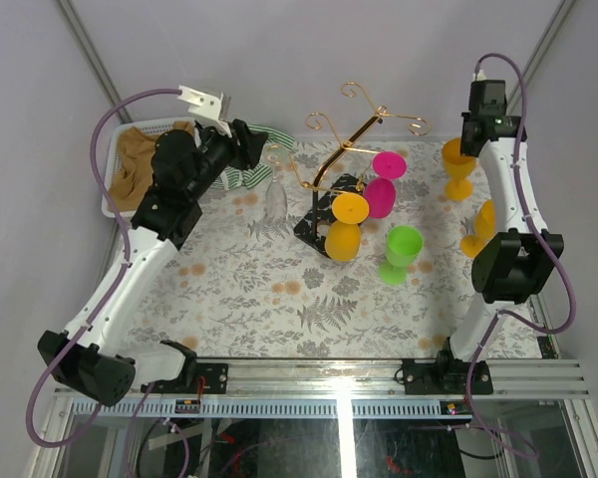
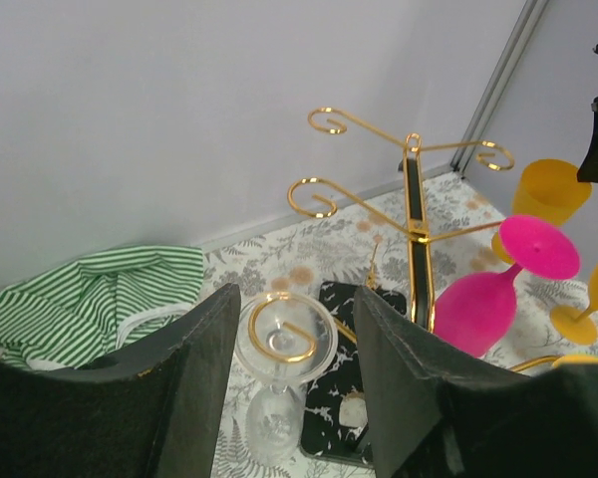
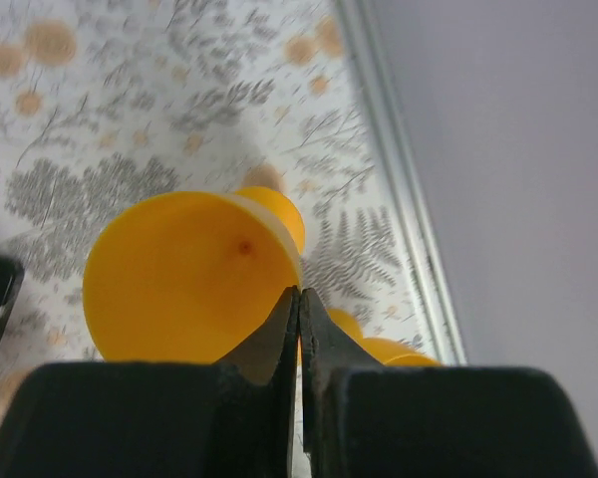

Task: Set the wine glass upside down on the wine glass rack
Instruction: Pick up the wine glass at the center of the board.

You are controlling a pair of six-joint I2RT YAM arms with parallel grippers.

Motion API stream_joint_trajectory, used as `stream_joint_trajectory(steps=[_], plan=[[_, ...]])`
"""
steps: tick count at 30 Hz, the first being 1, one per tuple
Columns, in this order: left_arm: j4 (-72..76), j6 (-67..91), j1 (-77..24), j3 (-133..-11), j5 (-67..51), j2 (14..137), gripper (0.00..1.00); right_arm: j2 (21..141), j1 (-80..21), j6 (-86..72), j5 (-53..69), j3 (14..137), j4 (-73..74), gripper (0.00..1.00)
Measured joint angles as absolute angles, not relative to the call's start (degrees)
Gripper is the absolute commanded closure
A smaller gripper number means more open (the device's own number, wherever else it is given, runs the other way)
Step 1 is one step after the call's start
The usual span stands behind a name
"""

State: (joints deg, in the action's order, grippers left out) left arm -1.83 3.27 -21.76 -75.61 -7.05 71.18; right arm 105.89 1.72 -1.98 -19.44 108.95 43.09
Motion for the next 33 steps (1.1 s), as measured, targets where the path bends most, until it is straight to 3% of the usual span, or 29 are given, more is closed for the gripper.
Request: stream_joint_trajectory(steps=[6, 11, 15, 20, 23, 28, 33], plan=[[-6.7, 6.15, -21.76, -82.74, -5.85, 72.2, 0.47, 107.96, 2.79, 0.64, -25.65, 120.86, 44.27, 1.0], [-13.04, 10.48, -21.63, -94.37, -2.22, 77.01, 0.44, 105.86, 2.79, 3.6, -27.94, 122.67, 39.55, 1.0], [-14.96, 15.0, -20.78, -95.07, -2.0, 77.54, 0.41, 100.16, 2.79, 6.07, -26.61, 117.45, 31.92, 1.0], [-14.76, 23.05, -19.7, -95.55, -4.69, 79.35, 0.29, 88.25, 1.61, 10.55, -22.48, 104.44, 16.36, 1.0], [-13.19, 28.51, -19.35, -95.55, -7.73, 80.79, 0.27, 83.33, -1.78, 14.52, -20.78, 99.74, 7.57, 1.0], [-8.99, 35.29, -18.92, -95.55, -11.94, 83.11, 0.17, 79.5, -7.53, 16.32, -13.5, 95.42, -2.92, 1.0], [-2.59, 42.0, -18.13, -94.7, -15.62, 84.58, 0.15, 77.91, -11.31, 14.39, -5.69, 91.26, -10.28, 1.0]])
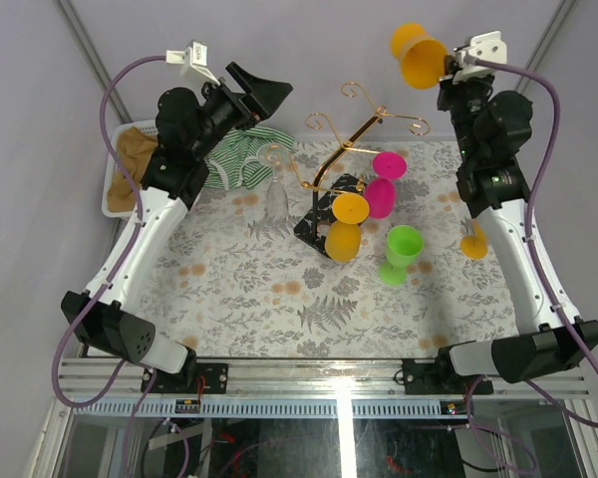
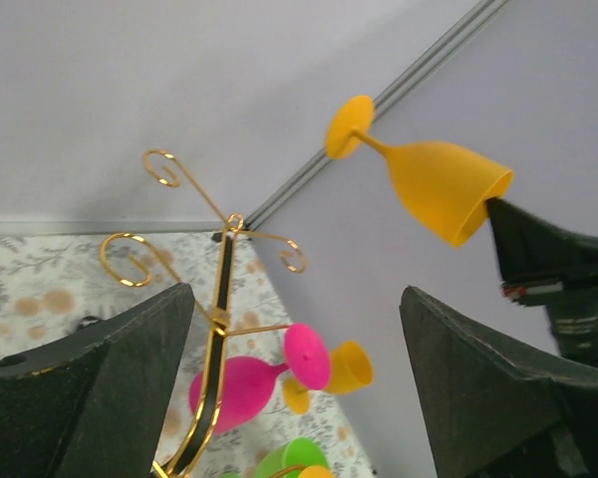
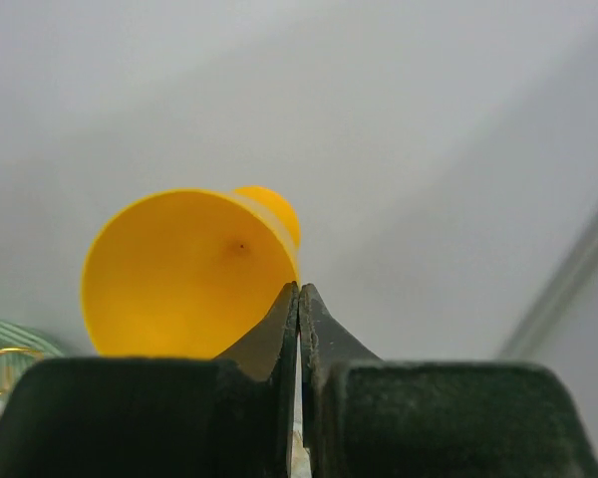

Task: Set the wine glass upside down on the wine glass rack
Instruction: Pick up the wine glass at the center of the board.

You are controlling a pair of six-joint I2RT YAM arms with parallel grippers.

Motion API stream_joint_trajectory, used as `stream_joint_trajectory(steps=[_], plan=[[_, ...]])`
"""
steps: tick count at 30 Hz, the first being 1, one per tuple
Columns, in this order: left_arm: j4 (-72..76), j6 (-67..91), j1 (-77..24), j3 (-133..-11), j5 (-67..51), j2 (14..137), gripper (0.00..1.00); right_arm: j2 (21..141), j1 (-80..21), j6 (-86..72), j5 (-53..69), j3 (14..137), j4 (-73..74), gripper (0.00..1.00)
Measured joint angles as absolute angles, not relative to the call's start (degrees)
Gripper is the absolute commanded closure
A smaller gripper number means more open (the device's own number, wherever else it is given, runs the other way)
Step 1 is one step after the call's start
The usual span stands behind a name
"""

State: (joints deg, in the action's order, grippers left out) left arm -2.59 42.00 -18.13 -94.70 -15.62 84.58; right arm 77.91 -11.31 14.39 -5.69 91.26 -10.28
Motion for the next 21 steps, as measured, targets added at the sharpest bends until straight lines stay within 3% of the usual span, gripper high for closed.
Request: stream_joint_trajectory(steps=[9, 21], plan=[[13.63, 54.35, -17.56, -89.43, -17.98, 85.8, 0.13, 77.84, -21.93, 14.66, 0.84, 85.45, -21.19, 1.0], [30.52, 72.23, -17.56, -87.9, -18.15, 89.41, 0.08, 78.63, -34.81, 26.22, -4.97, 79.31, -35.75, 1.0]])
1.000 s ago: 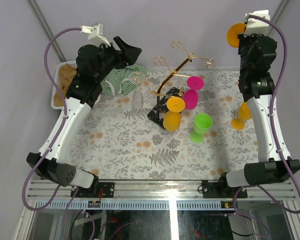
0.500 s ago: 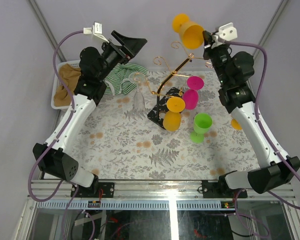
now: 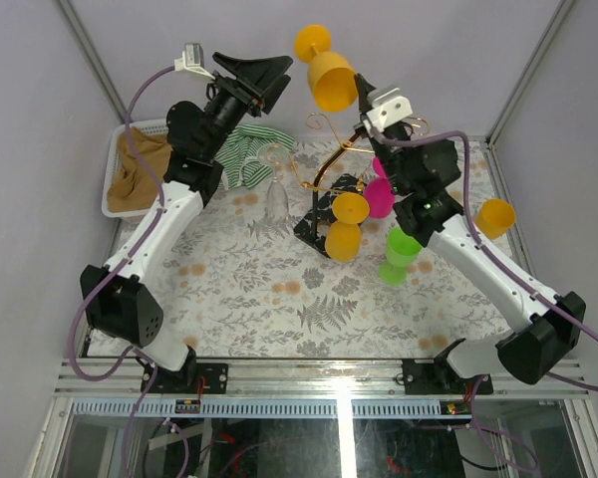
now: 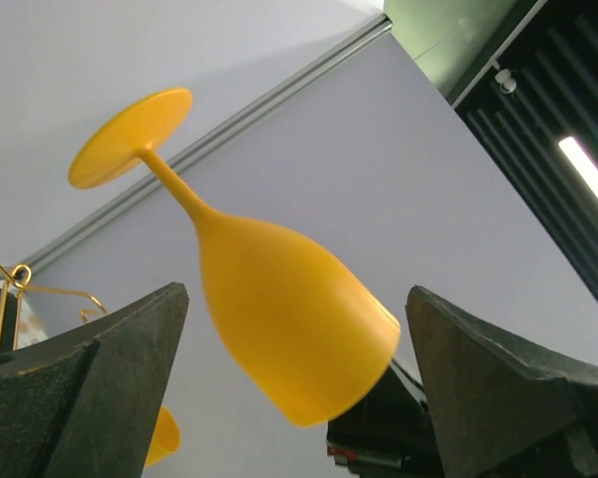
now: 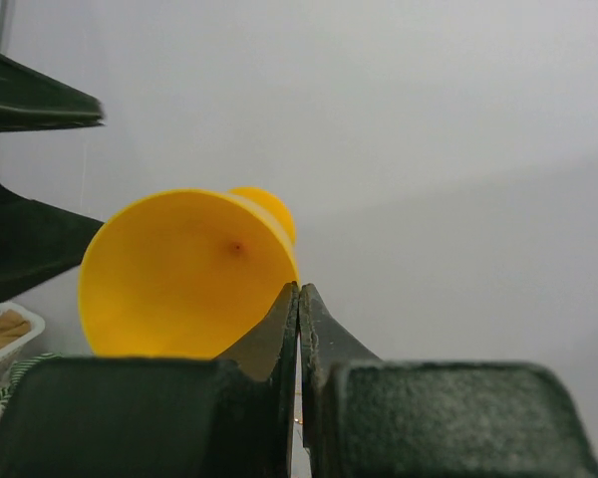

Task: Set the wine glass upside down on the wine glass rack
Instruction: Pick up the wine glass at the center of the board, then turn the wine glass upside down at the wine rack.

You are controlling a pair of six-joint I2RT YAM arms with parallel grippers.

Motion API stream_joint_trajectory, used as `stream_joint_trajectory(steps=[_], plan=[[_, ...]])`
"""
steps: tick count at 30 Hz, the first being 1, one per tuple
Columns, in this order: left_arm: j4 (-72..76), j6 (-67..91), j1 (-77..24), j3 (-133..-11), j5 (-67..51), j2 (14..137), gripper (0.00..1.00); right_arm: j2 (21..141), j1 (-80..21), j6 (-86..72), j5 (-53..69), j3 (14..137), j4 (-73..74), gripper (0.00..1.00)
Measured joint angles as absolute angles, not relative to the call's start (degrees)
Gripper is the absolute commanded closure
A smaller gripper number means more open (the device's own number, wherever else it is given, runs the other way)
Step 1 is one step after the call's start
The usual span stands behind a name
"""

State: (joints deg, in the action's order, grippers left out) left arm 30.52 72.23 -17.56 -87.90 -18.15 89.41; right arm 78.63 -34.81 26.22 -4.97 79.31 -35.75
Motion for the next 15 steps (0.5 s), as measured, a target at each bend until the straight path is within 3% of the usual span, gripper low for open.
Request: stream_joint_trajectory(steps=[15], plan=[[34.74, 79.29, -17.56, -88.07, -19.18, 94.15, 0.08, 82.46, -41.06, 36.03, -8.36, 75.22, -47.44, 1.0]])
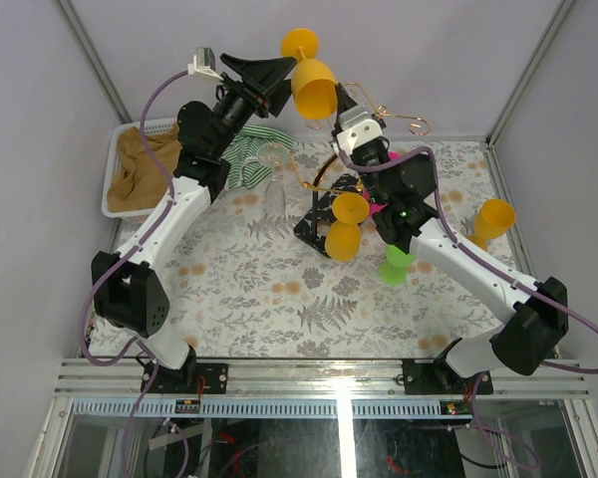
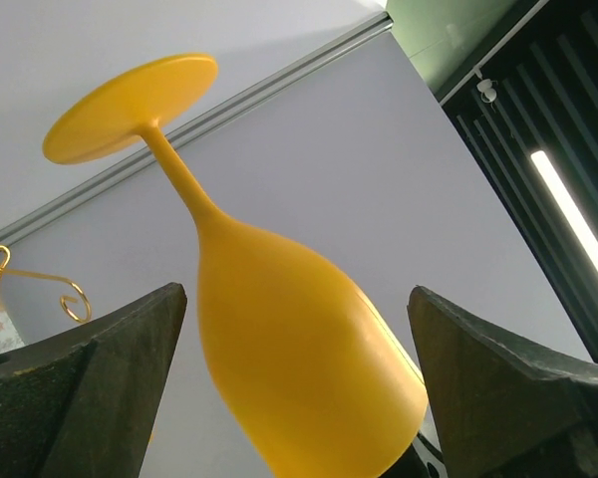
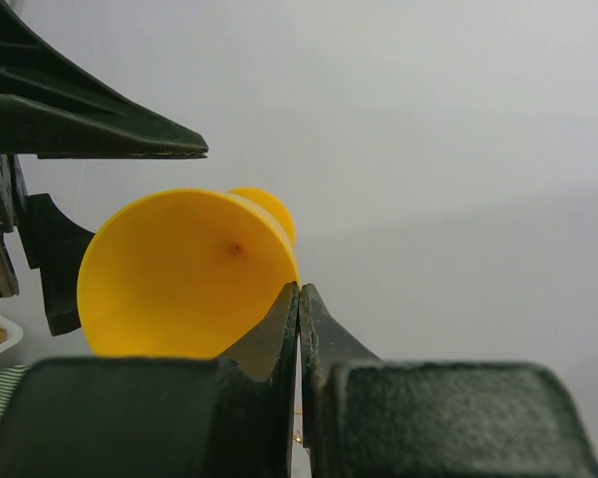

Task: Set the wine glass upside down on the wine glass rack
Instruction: Turn the wine glass upside down at the wine rack.

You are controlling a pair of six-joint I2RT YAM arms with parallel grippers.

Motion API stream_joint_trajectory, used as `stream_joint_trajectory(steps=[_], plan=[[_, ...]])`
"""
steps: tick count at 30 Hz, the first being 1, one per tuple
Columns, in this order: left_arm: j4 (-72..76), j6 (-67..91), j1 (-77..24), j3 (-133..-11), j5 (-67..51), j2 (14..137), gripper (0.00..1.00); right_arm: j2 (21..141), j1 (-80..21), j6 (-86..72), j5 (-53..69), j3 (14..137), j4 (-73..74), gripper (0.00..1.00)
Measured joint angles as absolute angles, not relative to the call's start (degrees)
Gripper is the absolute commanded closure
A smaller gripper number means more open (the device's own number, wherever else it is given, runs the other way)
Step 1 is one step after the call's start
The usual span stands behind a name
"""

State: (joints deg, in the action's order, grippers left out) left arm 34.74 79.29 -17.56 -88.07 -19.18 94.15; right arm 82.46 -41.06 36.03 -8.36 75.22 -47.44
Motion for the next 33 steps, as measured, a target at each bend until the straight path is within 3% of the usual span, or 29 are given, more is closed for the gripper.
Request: stream_joint_trajectory(steps=[12, 33], plan=[[36.42, 80.77, -17.56, -88.4, -19.81, 96.36, 0.13, 81.97, -41.69, 35.03, -7.53, 70.52, -51.44, 1.0], [39.42, 83.48, -17.08, -90.32, -20.53, 98.41, 0.71, 80.73, -42.39, 33.71, -4.8, 67.55, -56.45, 0.98]])
